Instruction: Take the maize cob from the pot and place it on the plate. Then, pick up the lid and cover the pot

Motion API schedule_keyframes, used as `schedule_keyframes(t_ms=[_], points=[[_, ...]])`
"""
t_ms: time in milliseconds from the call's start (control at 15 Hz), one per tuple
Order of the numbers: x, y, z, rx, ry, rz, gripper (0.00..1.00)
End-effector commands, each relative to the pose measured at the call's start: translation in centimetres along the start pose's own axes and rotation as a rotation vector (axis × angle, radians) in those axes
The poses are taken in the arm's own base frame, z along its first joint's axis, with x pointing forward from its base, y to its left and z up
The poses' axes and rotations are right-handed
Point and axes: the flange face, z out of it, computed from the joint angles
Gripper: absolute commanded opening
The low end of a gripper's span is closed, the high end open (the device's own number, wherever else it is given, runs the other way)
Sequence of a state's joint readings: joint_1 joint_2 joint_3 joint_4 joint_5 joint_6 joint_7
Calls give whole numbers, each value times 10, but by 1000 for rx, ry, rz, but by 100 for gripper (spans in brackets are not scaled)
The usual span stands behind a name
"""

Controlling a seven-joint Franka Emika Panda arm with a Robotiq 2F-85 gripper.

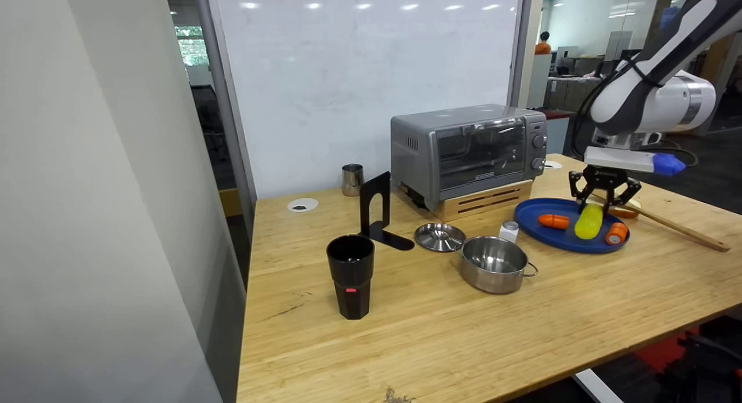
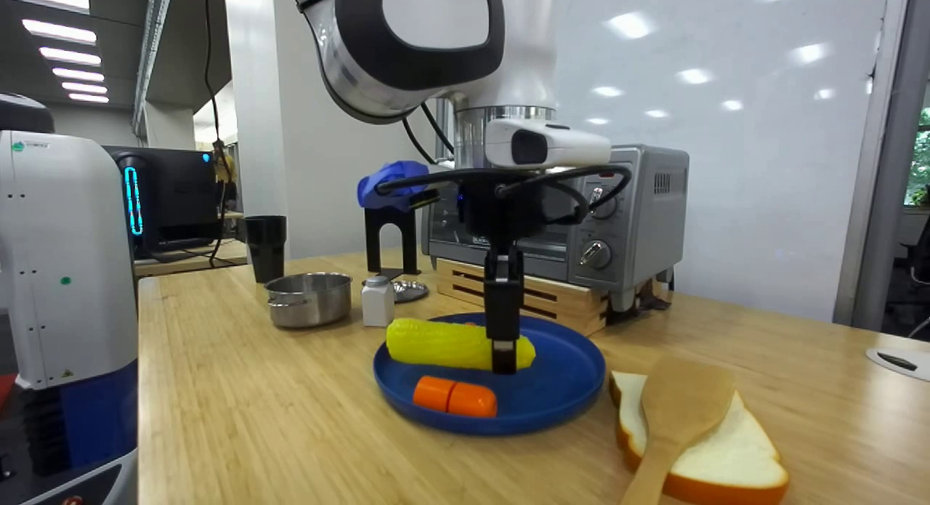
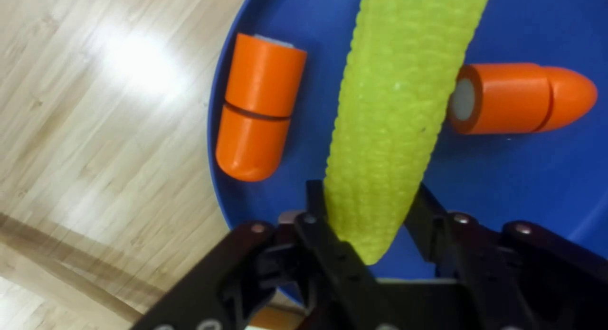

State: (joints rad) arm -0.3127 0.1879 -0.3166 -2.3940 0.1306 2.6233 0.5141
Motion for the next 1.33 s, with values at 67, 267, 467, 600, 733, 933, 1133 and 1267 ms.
schedule_keyframes(t_ms=[67,267,467,600,733,933,1133,1267], points=[[-6,-7,-6,-13,37,-59,82],[-21,-25,-31,-14,100,-142,100],[-52,-58,-80,24,185,-259,100],[-81,-85,-116,59,252,-360,100],[-116,-114,-147,105,300,-460,100],[-170,-157,-172,174,323,-623,100],[-218,-193,-172,197,300,-804,100],[-241,-211,-165,192,278,-924,100]])
